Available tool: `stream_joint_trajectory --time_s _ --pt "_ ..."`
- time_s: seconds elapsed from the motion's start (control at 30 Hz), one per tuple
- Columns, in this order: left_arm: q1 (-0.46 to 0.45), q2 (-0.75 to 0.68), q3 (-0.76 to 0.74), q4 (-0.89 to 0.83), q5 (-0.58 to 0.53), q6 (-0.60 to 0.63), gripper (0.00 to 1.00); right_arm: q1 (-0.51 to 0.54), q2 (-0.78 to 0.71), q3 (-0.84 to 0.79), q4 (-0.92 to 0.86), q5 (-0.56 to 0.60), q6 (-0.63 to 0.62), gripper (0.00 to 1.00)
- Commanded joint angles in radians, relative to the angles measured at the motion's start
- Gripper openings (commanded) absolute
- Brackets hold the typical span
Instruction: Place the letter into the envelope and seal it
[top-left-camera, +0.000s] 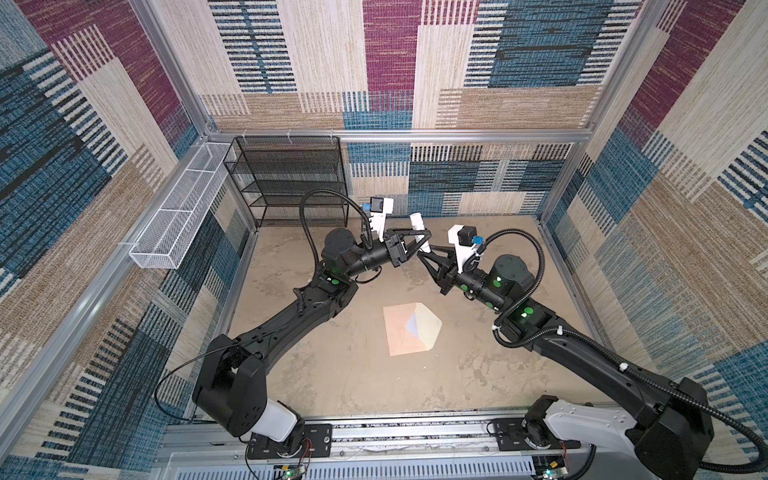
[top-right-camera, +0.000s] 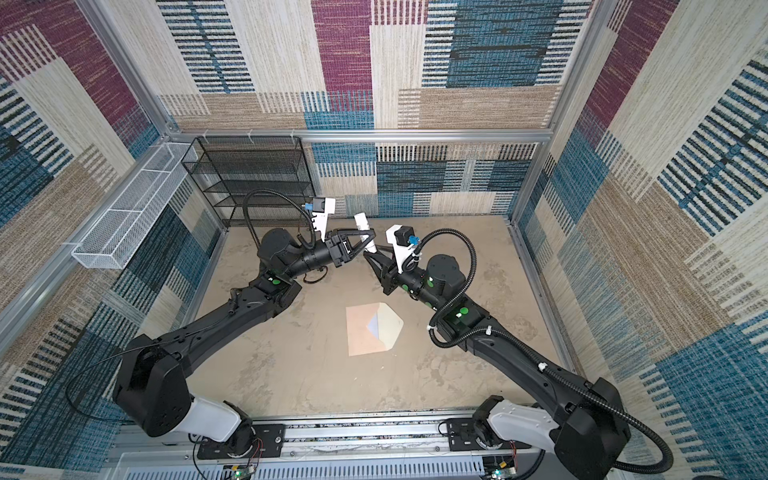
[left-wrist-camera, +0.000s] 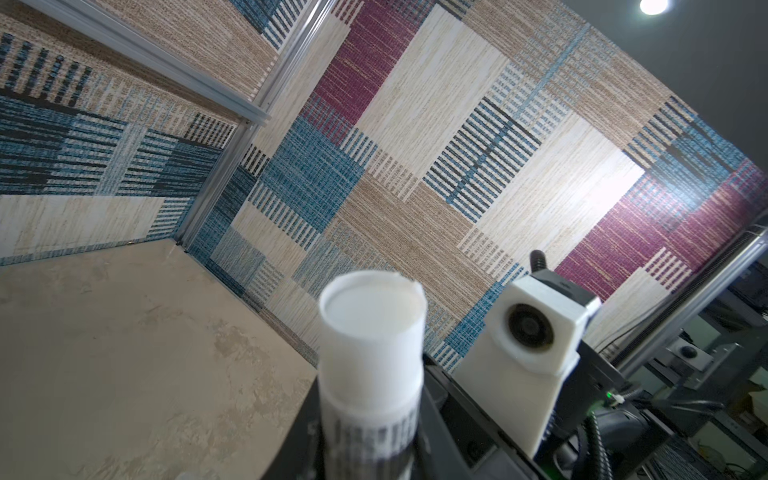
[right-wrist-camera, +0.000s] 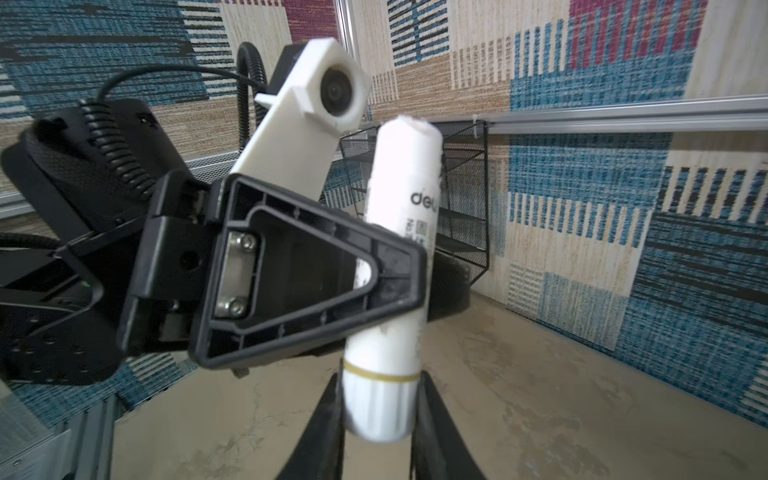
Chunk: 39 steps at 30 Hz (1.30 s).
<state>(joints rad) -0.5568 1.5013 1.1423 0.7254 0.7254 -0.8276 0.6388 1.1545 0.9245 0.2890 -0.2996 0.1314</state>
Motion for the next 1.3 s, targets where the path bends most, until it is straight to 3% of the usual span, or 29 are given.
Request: stream_joint_trajectory --time_s 0.0,0.23,0.3,0.37,0.47,0.5,0.6,0.83,1.0,1.27 --pt "0.007 -0.004 0.002 0.01 0.179 -0.044 0.0 -0.029 0.006 0.046 0.036 -0.309 0.07 0.04" --pt "0.029 -0.043 -0.03 -0.007 0.234 -0.018 0.0 -0.103 0.029 0.094 -0.035 -0.523 0.148 0.06" --pt "0.029 -0.058 -0.03 -0.063 0.198 0.025 0.0 -0.103 0.04 0.118 -0.121 -0.489 0.076 0.26" --pt "0.029 -0.087 -0.024 -0.185 0.096 0.115 0.0 -0.101 0.025 0.1 -0.133 -0.414 0.006 0.42" --pt "0.026 -0.135 -0.017 -0.308 -0.13 0.215 0.0 -0.09 -0.01 0.032 -0.084 -0.271 -0.095 0.55" --pt "0.02 -0.148 -0.009 -0.354 -0.241 0.247 0.0 -0.084 -0.018 0.004 -0.064 -0.214 -0.119 0.56" --pt "-0.006 -0.148 0.053 -0.483 -0.405 0.337 0.0 -0.049 -0.023 -0.059 0.02 -0.049 -0.16 0.59" --pt "-0.1 -0.114 0.108 -0.513 -0.638 0.353 0.0 0.059 0.059 -0.063 0.206 0.254 -0.218 0.56" --pt "-0.122 -0.105 0.094 -0.479 -0.683 0.329 0.0 0.081 0.083 -0.064 0.249 0.371 -0.204 0.52" --pt "-0.121 -0.097 0.082 -0.451 -0.667 0.305 0.0 0.083 0.103 -0.041 0.234 0.337 -0.194 0.47"
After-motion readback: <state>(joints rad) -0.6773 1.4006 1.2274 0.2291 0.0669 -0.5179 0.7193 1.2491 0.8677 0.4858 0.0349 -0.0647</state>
